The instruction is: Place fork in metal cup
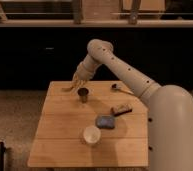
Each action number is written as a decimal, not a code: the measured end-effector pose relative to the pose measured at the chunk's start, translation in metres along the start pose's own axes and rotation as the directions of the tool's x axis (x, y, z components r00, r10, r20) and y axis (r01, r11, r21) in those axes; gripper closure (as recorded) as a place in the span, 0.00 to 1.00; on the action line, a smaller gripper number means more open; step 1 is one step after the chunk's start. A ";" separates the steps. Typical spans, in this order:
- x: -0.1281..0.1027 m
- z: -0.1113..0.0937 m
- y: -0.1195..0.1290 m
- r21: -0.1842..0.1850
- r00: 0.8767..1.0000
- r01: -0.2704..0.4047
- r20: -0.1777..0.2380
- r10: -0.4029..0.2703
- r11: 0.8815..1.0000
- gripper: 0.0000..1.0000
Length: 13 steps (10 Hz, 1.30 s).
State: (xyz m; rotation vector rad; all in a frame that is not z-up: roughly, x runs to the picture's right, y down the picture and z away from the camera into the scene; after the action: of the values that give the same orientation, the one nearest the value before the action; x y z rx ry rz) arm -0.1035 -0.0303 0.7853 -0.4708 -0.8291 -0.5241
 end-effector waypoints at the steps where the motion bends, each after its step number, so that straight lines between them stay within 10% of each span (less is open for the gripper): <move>1: -0.002 0.001 0.000 0.008 1.000 -0.001 0.030 0.001 1.000 1.00; 6: -0.003 0.003 -0.001 0.041 0.987 -0.035 0.160 0.028 0.999 1.00; 13: -0.008 0.023 -0.003 -0.006 0.950 -0.109 0.295 0.106 0.994 1.00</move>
State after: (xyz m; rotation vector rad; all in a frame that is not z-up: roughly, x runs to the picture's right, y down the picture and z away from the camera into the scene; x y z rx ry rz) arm -0.1227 -0.0169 0.7928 -0.5905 -1.0851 -0.3524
